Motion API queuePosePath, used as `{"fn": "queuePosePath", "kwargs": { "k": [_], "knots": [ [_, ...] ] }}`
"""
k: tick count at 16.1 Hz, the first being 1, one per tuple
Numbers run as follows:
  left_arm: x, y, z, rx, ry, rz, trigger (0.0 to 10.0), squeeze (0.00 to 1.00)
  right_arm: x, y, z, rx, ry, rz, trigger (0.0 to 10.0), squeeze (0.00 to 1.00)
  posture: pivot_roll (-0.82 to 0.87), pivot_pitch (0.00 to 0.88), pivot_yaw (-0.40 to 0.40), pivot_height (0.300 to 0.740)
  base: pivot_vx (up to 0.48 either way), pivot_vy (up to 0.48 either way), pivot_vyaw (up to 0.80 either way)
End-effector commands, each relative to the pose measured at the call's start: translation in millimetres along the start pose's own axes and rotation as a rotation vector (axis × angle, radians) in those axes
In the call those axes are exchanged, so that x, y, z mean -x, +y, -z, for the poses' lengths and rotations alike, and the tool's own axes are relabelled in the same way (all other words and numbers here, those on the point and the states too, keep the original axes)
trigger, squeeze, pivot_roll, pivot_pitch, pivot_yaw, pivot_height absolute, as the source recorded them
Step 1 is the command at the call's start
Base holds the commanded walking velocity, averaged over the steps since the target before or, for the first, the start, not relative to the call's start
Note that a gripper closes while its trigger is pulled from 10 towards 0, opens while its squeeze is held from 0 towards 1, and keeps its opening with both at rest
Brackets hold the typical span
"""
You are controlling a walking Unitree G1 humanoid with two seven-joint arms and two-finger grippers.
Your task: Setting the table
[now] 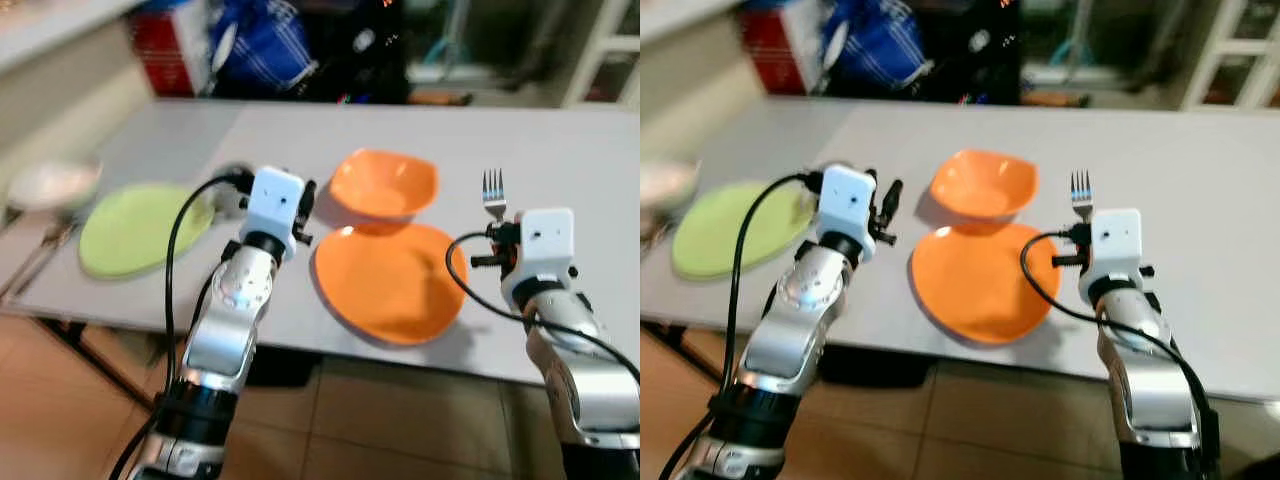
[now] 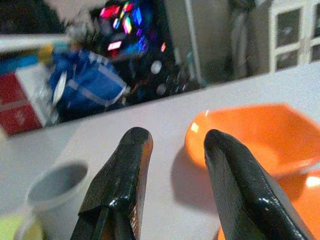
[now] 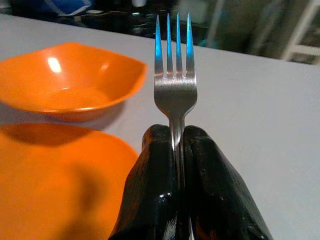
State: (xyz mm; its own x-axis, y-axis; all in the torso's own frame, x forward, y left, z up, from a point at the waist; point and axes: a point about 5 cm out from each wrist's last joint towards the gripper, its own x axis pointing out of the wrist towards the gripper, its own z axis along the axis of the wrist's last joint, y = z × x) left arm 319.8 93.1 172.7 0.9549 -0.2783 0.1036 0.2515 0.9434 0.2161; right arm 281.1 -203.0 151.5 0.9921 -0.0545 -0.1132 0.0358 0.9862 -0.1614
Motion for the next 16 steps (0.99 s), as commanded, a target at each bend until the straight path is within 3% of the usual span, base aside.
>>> {"fn": "queuePosePath", "kwargs": {
  "k": [1, 3, 7, 10, 16],
  "knots": [
    [0.8, 5.7, -1, -0.046, -0.008, 0.003, 10.0, 0.0, -0.8, 4.3, -2, -0.06, 0.002, -0.016, 10.0, 0.0, -0.16, 0.0, 0.077, 0.74, 0.0, 0.0, 0.0],
    [1.9, 4.0, 0, -0.072, -0.008, 0.051, 10.0, 0.0, -1.4, 3.6, -1, -0.072, 0.019, 0.001, 10.0, 0.0, -0.16, 0.0, 0.081, 0.74, 0.0, 0.0, 0.0],
    [11.0, -9.9, 0, -0.114, -0.047, 0.303, 10.0, 0.0, -5.9, -7.9, 6, -0.109, 0.109, 0.117, 10.0, 0.0, -0.16, 0.0, 0.088, 0.74, 0.0, 0.0, 0.0],
    [19.6, -21.2, 0, -0.09, -0.063, 0.482, 10.0, 0.0, -9.6, -21.6, 12, -0.121, 0.184, 0.211, 10.0, 0.0, -0.17, 0.0, 0.095, 0.74, 0.0, 0.0, 0.0],
    [41.5, -39.2, 8, 0.015, 0.016, 0.808, 10.0, 0.0, -29.9, -31.9, 31, -0.154, 0.321, 0.211, 10.0, 0.0, -0.17, 0.0, 0.11, 0.74, 0.0, 0.0, 0.0]
  ]
}}
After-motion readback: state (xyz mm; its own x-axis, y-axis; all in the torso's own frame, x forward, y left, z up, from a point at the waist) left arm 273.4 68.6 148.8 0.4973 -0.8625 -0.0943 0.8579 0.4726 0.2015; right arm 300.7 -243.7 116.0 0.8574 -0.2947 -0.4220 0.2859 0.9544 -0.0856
